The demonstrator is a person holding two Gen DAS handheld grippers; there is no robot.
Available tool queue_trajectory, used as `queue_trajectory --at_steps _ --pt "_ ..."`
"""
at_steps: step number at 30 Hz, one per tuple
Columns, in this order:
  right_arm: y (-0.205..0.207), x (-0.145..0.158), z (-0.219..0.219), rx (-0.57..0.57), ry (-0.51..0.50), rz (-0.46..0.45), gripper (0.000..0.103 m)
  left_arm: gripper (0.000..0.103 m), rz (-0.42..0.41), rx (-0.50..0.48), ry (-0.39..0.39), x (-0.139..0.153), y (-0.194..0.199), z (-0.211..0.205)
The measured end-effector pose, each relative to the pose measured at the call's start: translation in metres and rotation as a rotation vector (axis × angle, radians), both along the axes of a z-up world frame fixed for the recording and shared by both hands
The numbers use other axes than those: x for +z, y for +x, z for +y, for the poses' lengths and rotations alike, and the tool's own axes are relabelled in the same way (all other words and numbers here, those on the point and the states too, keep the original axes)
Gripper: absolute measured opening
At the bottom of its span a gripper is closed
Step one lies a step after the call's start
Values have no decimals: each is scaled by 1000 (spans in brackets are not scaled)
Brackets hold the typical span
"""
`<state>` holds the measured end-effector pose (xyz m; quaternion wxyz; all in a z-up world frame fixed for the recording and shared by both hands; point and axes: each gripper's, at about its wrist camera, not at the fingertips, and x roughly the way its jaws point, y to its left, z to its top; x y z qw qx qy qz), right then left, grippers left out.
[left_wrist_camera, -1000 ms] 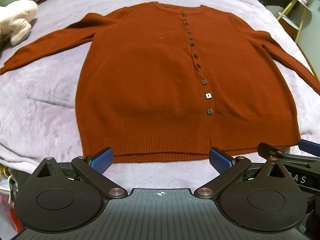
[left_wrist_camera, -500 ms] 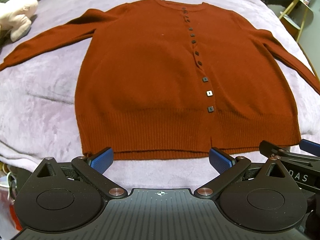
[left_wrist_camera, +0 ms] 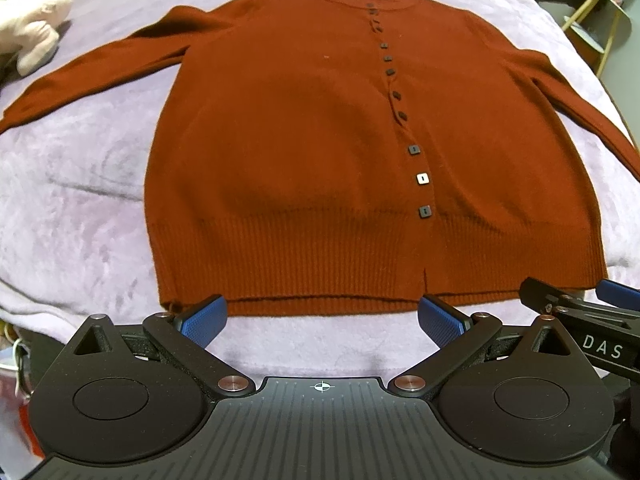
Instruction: Fold small clothes
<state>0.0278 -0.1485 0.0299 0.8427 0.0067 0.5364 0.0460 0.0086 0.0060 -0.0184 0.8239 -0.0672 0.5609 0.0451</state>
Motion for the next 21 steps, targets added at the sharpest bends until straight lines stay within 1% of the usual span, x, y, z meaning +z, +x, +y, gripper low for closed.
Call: queue_trajectory --at_steps 4,6,8,10,11,12,13,15,16,17,19,20,21 --pt "3 -1 -4 -3 34 -14 99 103 -10 0 -25 -1 4 3" --pt "6 1 -14 -18 87 -57 99 103 -53 7 -55 2 6 7" --pt "9 3 -33 -56 163 -148 99 103 -118 36 -60 4 9 12" --pt "15 2 -60 -113 219 -276 99 103 -197 73 -48 6 14 18" --pt "19 2 -76 -141 243 -346 99 103 -233 82 -54 5 17 21" --pt "25 1 -95 -162 273 -404 99 103 -245 80 -62 4 23 24" --pt "33 -1 -112 -184 301 -433 99 103 -234 73 -60 2 32 26" --pt "50 -5 -157 -290 368 -479 99 103 -212 75 -40 -1 49 27" --pt "59 -8 -183 -372 397 -502 99 103 -215 88 -40 -2 55 27" --pt "64 -11 -203 -441 414 -504 99 103 -222 106 -44 -4 62 29" --pt "81 -24 -251 -620 468 -474 98 102 -226 139 -24 -9 74 30" --pt "88 -35 -278 -731 510 -455 97 102 -221 155 -4 -11 80 29" --pt "92 -44 -298 -812 545 -437 91 101 -212 160 11 -15 86 27"
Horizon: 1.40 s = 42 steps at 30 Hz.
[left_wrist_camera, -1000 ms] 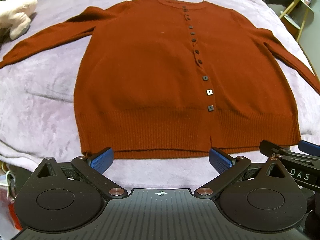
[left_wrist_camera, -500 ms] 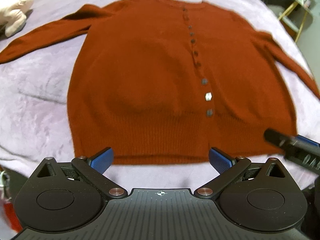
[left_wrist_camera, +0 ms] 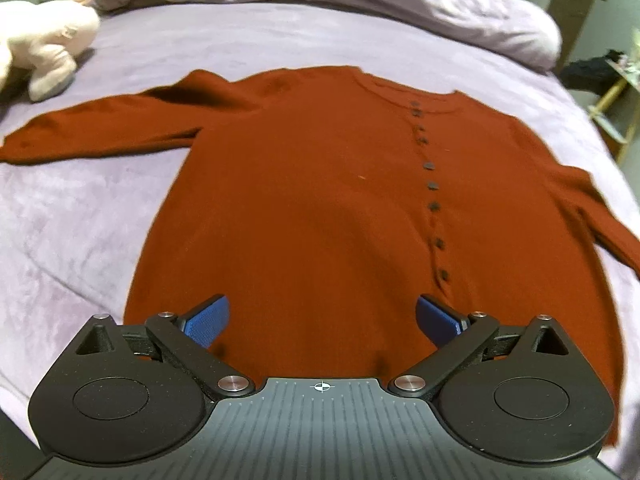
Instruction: Fold small clothes
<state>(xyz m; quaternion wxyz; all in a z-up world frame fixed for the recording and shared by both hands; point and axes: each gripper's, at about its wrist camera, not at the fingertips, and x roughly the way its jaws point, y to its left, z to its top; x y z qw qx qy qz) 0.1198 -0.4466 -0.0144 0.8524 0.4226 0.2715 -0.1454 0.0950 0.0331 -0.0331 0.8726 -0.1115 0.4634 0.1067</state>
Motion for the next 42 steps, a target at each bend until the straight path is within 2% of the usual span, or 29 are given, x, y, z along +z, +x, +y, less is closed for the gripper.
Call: queue_trajectory --at_steps 2,4,7,9,10,11,12,13,15,17,19,20,22,24,26,27,28,30,32,35,37,39,40,42 --pt "8 -22 -36 -116 116 18 77 95 13 -11 -5 -3 7 1" --pt "10 -40 -58 -197 178 16 56 93 25 -27 -19 -7 14 0" --pt "15 -61 -79 -286 253 -3 44 93 33 -45 -36 -13 20 -1" --pt "22 -69 -86 -310 281 -27 44 93 34 -50 -57 -15 23 0" --pt "27 -72 -85 -314 291 -33 39 93 33 -55 -74 -16 24 1" --pt "30 -73 -88 -321 294 -35 33 93 28 -64 -94 -15 25 1" --pt "32 -73 -91 -324 277 -20 16 93 21 -73 -113 -14 25 1" --pt "35 -69 -94 -316 228 24 10 93 10 -87 -133 -13 26 2" --pt "57 -50 -84 -268 56 116 9 93 -18 -125 -168 -8 28 3" --pt "72 -17 -51 -204 -179 119 9 93 -47 -162 -201 -2 33 3" --pt "83 16 -3 -70 -366 35 9 93 -72 -202 -241 6 40 1" --pt "87 33 26 33 -418 -40 9 93 -92 -227 -270 11 44 0" --pt "90 57 80 221 -462 -170 9 94 -128 -256 -307 20 52 -2" --pt "90 73 144 454 -490 -304 9 95 -177 -271 -344 26 59 -4" --pt "86 72 201 646 -493 -373 10 95 -208 -256 -406 24 68 0" --pt "85 67 222 714 -482 -374 17 95 -202 -245 -439 19 74 4" --pt "84 57 243 790 -458 -354 29 94 -187 -233 -470 13 80 8" --pt "83 32 264 851 -393 -270 40 92 -157 -220 -524 1 88 14" --pt "83 3 264 827 -289 -152 40 90 -129 -206 -565 -11 93 19" --pt "77 -29 240 730 -162 -33 40 82 -86 -204 -582 -28 103 21" --pt "67 -45 229 686 -147 21 36 79 -62 -212 -588 -38 113 19" --pt "55 -56 212 669 -127 21 33 76 -15 -207 -590 -50 124 18" --pt "52 -57 207 663 -116 17 33 72 6 -191 -580 -56 128 17" --pt "50 -57 204 651 -104 16 33 70 6 -177 -581 -61 133 16"
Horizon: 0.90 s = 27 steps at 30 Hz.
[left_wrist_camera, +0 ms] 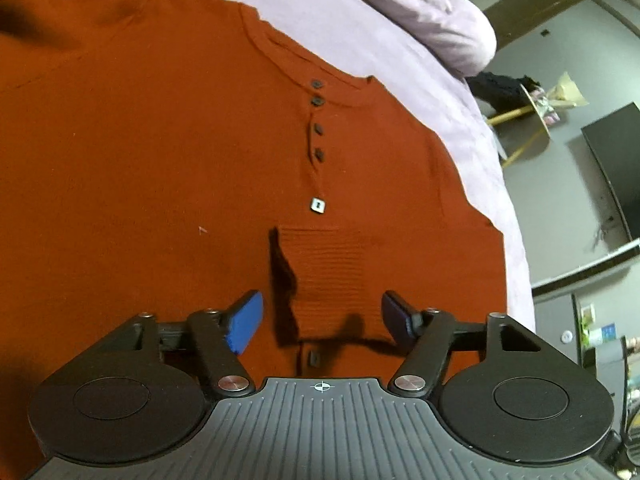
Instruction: Fold small clothes
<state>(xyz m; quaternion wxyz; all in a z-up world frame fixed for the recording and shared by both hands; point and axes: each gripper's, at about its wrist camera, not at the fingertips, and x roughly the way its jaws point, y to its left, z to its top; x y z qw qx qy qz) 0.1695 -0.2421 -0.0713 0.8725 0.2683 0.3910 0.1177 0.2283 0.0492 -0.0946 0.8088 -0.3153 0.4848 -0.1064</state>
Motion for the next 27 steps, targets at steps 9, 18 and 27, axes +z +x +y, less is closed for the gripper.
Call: queue_trajectory --at_steps 9,18,27 --pt "-5 7 0 8 -45 -17 33 7 -50 -9 87 19 20 -13" --pt "6 15 -22 -99 -223 -18 30 7 -447 76 653 111 1 17" --pt "41 50 5 41 -197 -112 60 7 -244 153 530 59 14 69"
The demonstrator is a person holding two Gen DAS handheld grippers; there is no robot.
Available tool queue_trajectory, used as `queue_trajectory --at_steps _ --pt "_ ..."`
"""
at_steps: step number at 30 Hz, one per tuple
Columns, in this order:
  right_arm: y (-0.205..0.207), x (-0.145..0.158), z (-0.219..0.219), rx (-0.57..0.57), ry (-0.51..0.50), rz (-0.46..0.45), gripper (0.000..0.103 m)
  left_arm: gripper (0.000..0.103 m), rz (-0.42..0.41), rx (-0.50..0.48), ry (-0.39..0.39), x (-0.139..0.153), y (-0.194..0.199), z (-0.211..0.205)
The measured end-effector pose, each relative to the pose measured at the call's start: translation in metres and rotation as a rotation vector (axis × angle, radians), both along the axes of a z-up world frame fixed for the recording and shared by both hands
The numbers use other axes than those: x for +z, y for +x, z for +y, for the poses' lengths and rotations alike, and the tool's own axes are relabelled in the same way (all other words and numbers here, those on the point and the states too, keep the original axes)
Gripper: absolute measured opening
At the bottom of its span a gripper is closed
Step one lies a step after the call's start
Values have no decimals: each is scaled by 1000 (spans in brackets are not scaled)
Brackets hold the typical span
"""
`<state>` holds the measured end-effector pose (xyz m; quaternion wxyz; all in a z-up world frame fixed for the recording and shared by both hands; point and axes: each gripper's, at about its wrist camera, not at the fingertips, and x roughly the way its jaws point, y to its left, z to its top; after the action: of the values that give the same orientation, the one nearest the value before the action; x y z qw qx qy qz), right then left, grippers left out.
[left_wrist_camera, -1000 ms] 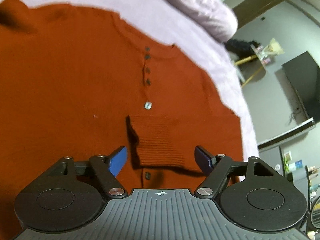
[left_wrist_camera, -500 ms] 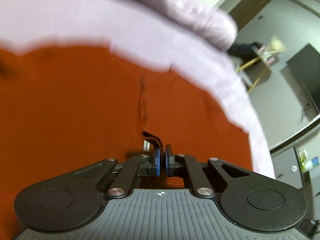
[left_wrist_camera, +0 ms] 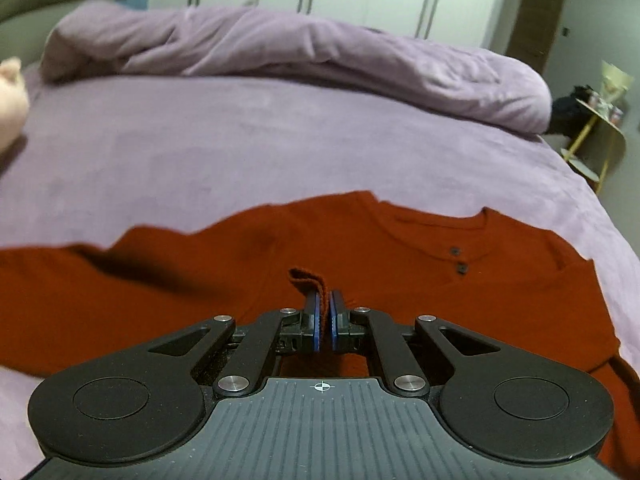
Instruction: Fold small clothes
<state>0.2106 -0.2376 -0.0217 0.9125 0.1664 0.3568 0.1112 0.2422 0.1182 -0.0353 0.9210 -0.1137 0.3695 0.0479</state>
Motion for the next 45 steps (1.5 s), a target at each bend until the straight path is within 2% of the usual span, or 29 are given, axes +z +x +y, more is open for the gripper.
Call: queue_trajectory --at_steps 2,4,9,11,13,15,17,19,21,22,24,26,28,30,33,35,37,39,41,42,43,45 --pt "24 3 9 -9 -85 -13 60 7 -4 12 -17 1 2 5" --pt "56 -3 17 -22 -157 23 60 6 -35 7 -16 3 5 3" --pt "118 -28 29 -49 -200 121 59 6 -120 -34 18 18 8 -1" --pt "129 -38 34 -40 -222 145 47 6 -133 -47 31 20 12 -3" --pt "135 -42 42 -20 -239 115 15 6 -167 -48 48 25 14 -4" --pt "134 -38 49 -12 -281 63 8 6 -218 -34 54 31 13 -4" --pt "126 -26 46 -74 -277 -37 7 6 -264 -22 80 33 9 -4" --pt "119 -21 38 -152 -248 -80 8 7 -243 -26 156 23 11 -7" --pt "120 -28 38 -183 -285 -62 9 8 -145 -18 208 6 18 -8" --pt "123 -34 40 -182 -320 -25 10 8 -90 -1 230 -3 19 -7" --pt "123 -42 39 -175 -357 45 11 10 -51 45 251 -11 13 -2" --pt "112 -34 37 -200 -334 0 17 21 -67 66 208 -12 4 4" --pt "102 -24 42 -194 -329 -47 17 38 -78 64 131 -9 3 4" --pt "98 -22 54 -120 -306 -69 17 44 -78 22 84 -10 8 -5" --pt "97 -30 83 36 -305 -47 17 53 -23 -52 107 -21 23 -27" --pt "95 -39 96 91 -362 -38 16 53 20 -60 120 -34 30 -35" --pt "94 -49 103 102 -488 -43 15 54 54 -48 129 -45 32 -36" --pt "92 -59 97 96 -603 -88 11 59 46 -33 144 -50 32 -32" --pt "99 -58 89 74 -622 -87 10 61 56 -14 162 -50 32 -26" --pt "102 -58 89 53 -643 -84 11 57 64 0 159 -48 31 -23" --pt "104 -58 88 31 -659 -79 11 45 52 15 147 -43 28 -19" --pt "109 -49 86 5 -619 -60 11 44 14 35 114 -33 23 -13"
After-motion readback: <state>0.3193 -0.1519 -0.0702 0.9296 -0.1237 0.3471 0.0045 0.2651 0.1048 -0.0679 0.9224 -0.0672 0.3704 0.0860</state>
